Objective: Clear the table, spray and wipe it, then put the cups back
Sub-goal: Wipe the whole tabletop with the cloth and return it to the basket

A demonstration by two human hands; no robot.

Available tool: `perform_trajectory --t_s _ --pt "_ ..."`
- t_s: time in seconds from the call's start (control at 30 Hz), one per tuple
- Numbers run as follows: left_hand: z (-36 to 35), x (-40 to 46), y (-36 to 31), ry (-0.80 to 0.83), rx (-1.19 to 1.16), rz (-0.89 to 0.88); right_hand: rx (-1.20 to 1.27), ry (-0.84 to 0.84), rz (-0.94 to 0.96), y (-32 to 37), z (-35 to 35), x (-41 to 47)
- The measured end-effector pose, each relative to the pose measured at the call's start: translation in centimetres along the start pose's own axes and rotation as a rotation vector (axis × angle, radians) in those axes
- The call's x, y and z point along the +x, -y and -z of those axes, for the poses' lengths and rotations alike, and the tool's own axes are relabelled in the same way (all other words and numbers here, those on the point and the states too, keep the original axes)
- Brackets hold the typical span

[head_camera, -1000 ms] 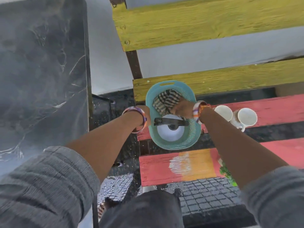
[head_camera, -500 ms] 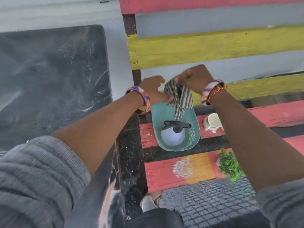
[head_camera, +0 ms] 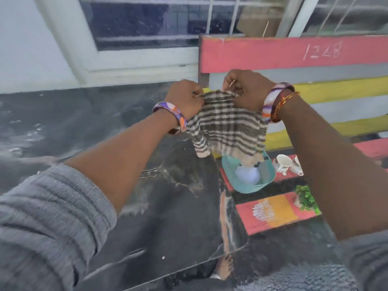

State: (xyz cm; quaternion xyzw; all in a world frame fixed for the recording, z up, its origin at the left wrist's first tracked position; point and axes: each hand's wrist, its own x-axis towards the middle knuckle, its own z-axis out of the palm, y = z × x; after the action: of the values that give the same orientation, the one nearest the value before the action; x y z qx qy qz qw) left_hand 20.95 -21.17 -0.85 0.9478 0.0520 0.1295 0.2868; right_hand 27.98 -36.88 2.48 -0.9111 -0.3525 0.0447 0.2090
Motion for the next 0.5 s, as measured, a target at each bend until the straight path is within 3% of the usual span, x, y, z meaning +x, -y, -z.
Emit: perform_trajectory --t_s 0.1,0.2,0.4,0.5 --pt "2.9 -2.5 1.6 -0.015 0.235 -0.176 -0.138 -0.062 -0.02 3.8 -0.7 -0.5" --pt "5.1 -4.5 3.4 -0.023 0.379 -0.208 -0.201 -0.144 -0.071 6.0 -0.7 -0.9" --pt "8.9 -7.8 4.6 0.141 0.296 -0.236 -0.298 -0.196 -0.194 6.4 -3.0 -2.2" --pt "9.1 -9.6 4.3 0.176 0.311 -0.33 -0.205 -0.241 -0.24 6.9 -3.7 -2.3"
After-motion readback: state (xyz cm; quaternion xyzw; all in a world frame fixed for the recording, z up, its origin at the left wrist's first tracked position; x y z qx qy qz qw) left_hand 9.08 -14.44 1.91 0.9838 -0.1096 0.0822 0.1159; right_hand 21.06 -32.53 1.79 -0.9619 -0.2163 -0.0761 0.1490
